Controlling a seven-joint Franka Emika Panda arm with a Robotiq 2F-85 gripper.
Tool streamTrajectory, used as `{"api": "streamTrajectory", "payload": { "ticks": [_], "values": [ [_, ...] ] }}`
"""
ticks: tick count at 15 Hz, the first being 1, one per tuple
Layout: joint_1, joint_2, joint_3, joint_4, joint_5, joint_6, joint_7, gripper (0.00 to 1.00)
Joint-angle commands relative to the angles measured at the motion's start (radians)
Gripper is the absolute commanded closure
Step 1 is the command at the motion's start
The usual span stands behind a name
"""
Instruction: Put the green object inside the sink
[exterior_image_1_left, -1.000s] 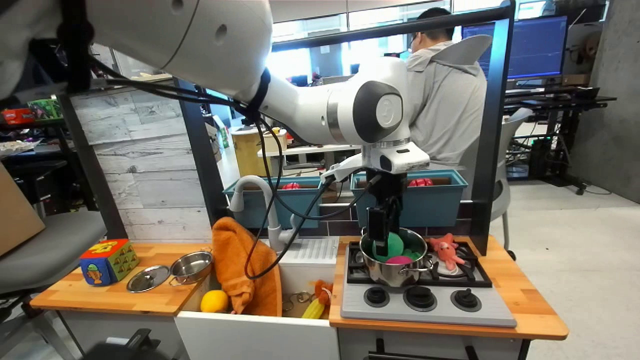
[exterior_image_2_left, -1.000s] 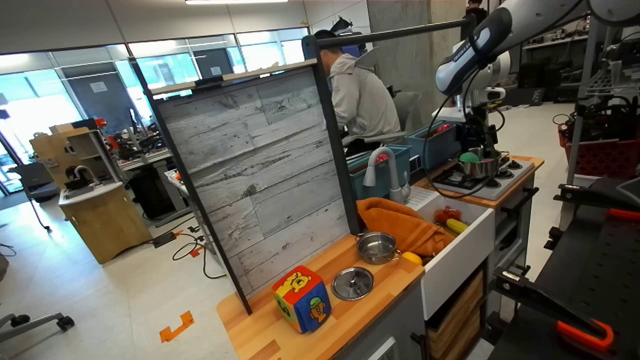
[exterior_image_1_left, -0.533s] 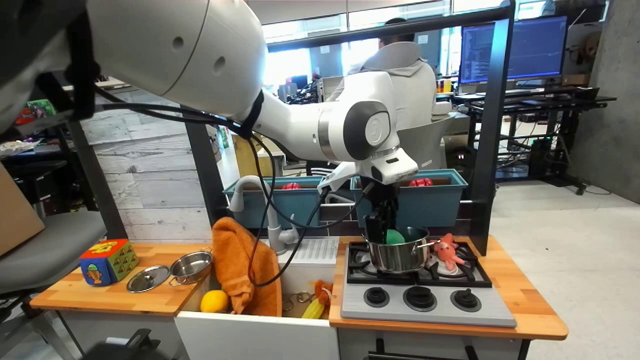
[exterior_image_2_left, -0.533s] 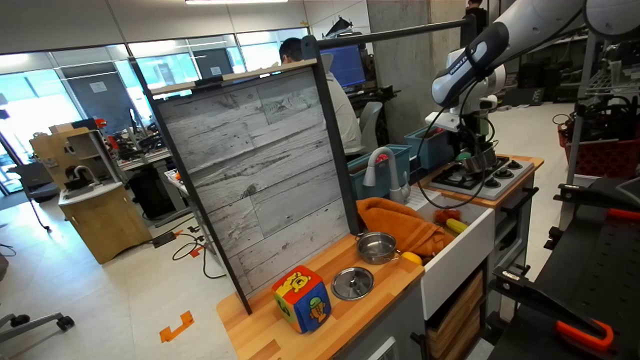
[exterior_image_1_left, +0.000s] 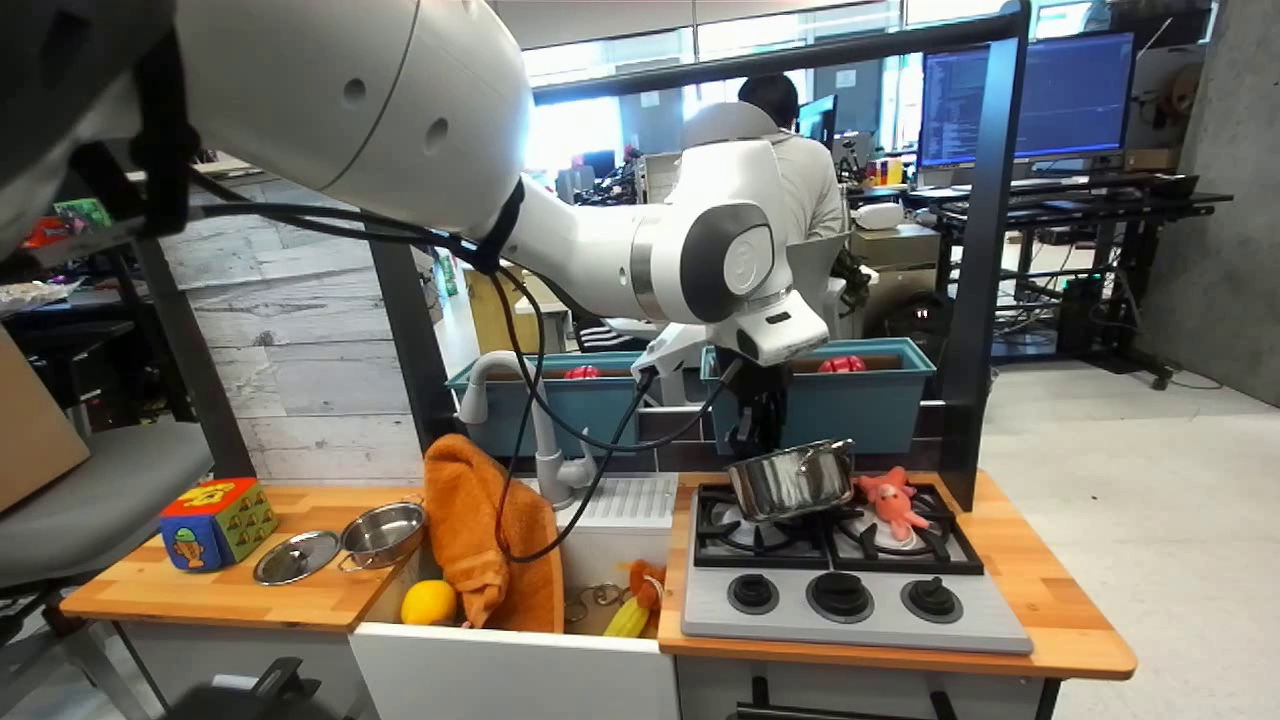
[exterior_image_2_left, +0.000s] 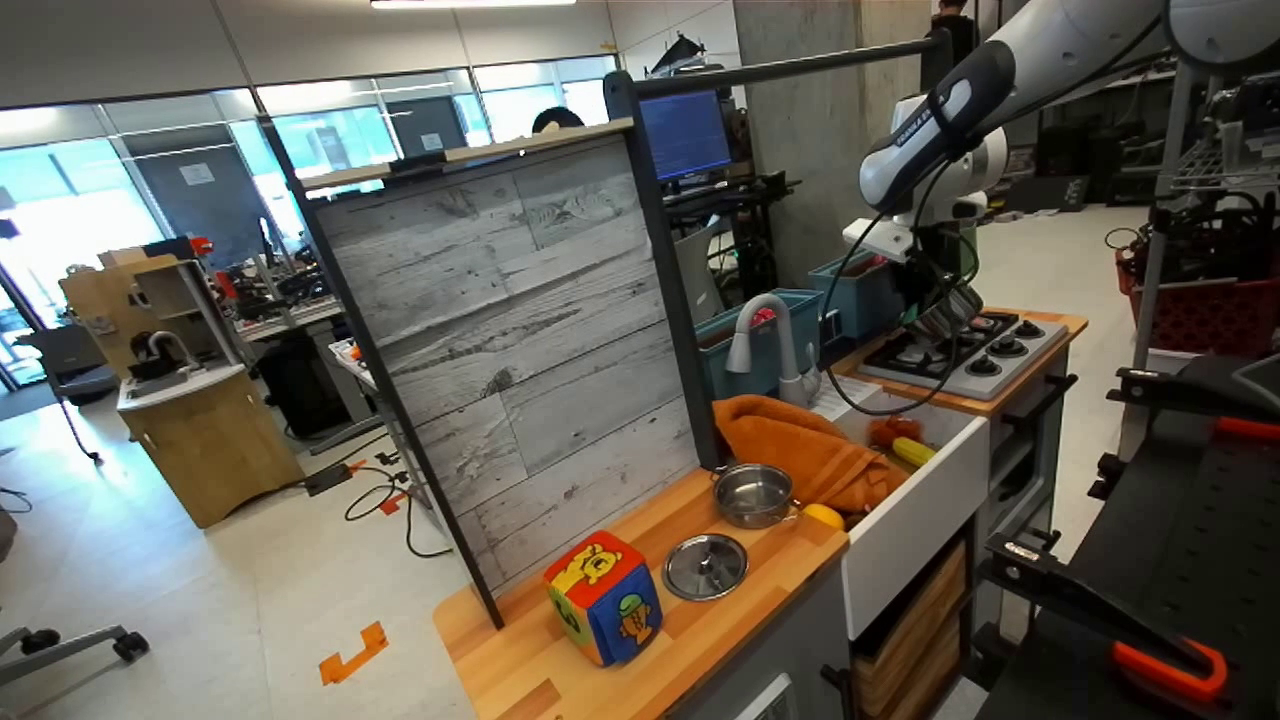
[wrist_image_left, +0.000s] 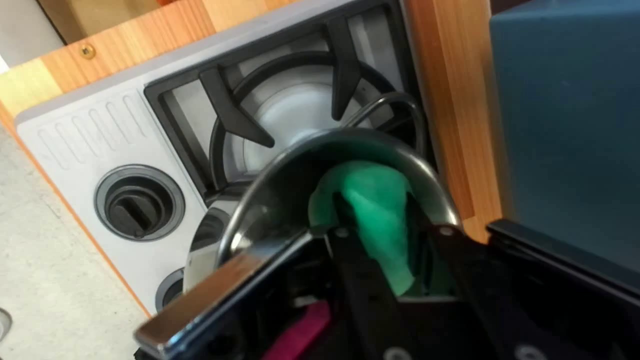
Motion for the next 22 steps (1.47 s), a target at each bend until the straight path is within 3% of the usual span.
{"api": "streamTrajectory", "payload": {
  "ticks": [1, 5, 13, 17, 22],
  "values": [
    [-0.038, -0.002, 0.113, 0.059, 0.059, -0.067, -0.09, 0.97],
    [-0.05, -0.058, 0.219, 0.022, 0.132, -0.092, -0.22, 0.96],
    [-0.066, -0.128, 0.346, -0.007, 0.197, -0.262, -0.428, 0.96],
    [-0.067, -0.14, 0.355, -0.016, 0.184, -0.367, -0.491, 0.96],
    [-0.04, -0.149, 0.335, -0.024, 0.144, -0.661, -0.494, 0.96]
  ]
}}
